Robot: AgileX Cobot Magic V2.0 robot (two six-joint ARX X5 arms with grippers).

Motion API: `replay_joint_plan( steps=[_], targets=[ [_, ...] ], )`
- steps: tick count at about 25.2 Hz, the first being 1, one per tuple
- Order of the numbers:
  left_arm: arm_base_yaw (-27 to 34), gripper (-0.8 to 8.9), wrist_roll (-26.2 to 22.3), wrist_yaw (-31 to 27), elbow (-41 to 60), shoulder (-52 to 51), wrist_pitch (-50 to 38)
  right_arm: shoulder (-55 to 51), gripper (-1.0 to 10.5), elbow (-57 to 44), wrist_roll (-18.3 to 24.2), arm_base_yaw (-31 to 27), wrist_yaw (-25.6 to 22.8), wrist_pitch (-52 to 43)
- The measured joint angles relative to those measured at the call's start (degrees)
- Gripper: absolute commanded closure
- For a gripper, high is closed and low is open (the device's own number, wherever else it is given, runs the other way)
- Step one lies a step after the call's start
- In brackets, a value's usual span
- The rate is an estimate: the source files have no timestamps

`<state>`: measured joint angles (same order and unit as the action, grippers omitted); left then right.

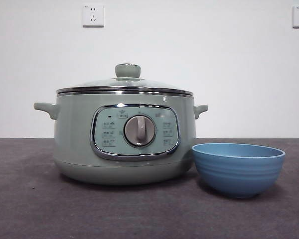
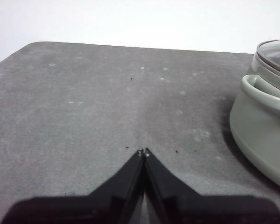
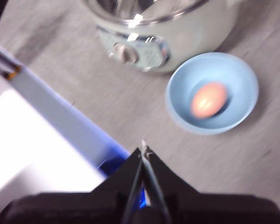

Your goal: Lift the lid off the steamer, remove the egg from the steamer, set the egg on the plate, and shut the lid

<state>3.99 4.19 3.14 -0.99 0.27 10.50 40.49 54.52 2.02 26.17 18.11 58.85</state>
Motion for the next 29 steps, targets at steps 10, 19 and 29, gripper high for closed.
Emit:
replay_joint_plan(
  steps=[10,19,29],
  targets=[
    [0.00,8.16,0.00,-0.02,0.00,0.00,0.00,-23.02,9.5,-24.41,0.52,-22.25,3.98,-42.51],
    [0.00,8.16,0.00,0.00,0.00,0.00,-0.02,-36.52,9.5,-48.22,-1.16,-22.56,-2.40,-52.85],
    [0.00,8.16,0.00,0.00,0.00,0.00,-0.02,-40.24,9.5,-53.55,-4.83,-22.56,-3.58,-50.12]
  ],
)
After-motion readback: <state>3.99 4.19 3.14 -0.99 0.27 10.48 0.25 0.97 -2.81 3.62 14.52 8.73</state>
